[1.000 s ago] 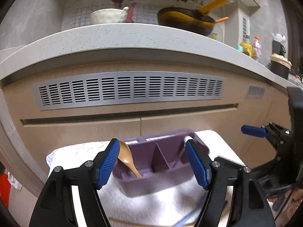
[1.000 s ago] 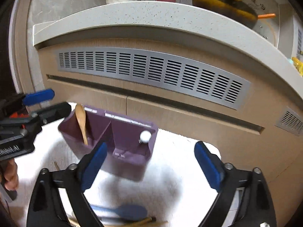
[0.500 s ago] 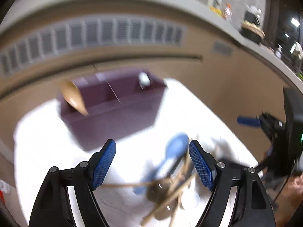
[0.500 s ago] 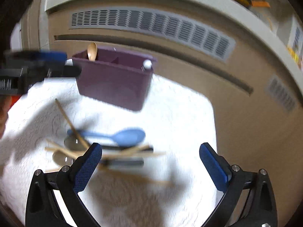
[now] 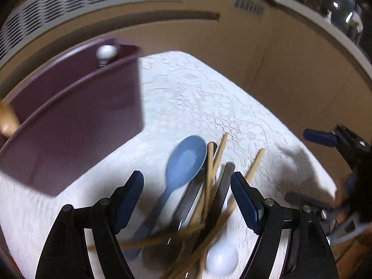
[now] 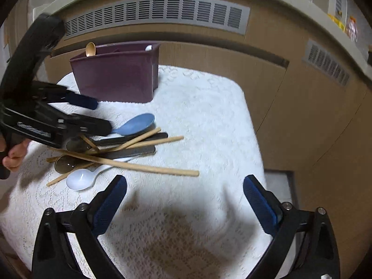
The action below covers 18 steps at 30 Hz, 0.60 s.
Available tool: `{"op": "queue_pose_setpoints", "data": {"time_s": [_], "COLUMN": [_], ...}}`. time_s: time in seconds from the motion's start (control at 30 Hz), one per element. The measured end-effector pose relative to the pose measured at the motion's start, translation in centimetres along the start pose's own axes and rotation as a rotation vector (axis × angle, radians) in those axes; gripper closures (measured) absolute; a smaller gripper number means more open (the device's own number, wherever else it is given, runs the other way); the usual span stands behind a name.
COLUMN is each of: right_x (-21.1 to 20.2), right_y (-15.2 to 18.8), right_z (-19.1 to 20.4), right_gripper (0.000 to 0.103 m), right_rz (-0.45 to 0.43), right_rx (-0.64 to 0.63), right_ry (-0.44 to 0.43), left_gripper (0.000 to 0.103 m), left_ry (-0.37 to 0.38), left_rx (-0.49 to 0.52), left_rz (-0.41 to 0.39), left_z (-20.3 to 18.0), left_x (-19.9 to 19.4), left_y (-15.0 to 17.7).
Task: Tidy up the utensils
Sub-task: 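Grasp the blue plastic spoon with the left tool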
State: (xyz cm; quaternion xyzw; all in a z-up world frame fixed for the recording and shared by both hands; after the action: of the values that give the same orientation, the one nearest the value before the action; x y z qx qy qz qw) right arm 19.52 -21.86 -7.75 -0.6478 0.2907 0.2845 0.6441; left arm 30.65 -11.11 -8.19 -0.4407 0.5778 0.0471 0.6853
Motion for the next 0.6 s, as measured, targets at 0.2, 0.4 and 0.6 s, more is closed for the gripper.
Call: {"op": "queue_pose_setpoints", "data": {"time_s": [0.2, 0.4, 0.6], "right_x": [0.7, 0.7, 0.6], "right_y": [1.1, 1.7, 1.4], "right_z": [-0.3, -1.4, -1.2], "right_gripper": [0.036, 0.036, 0.036], "right_rz": [0.057, 0.064, 0.057], "right_rx": [0.009, 0.043, 0.039], "right_ry": [-0.013, -0.014, -0.015], "left_gripper": [0.041, 0.061, 0.07], "left_ry": [-0.069, -0.107, -0.116], "left_rx": [-0.041, -0.104, -0.134], "left_rz": [0.086, 0.068, 0.039], "left_z": [0.5, 1.1, 1.5], "left_x": [3.8, 3.6, 2.5], "left_y": [-1.9, -1.6, -0.4]}}
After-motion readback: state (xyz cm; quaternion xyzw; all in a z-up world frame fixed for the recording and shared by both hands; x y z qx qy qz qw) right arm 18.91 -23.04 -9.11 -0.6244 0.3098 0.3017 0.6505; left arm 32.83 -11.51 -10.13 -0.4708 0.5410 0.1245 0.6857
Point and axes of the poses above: each gripper's, at about its wrist camera, not at the fingertips, and x roughly the way its jaws point, z to its left, y to its underside, the point moved 2 cm from there along x, roughly the way its jaws point, and after that the axes turned 6 degrees about x, right-handed, at the moved point
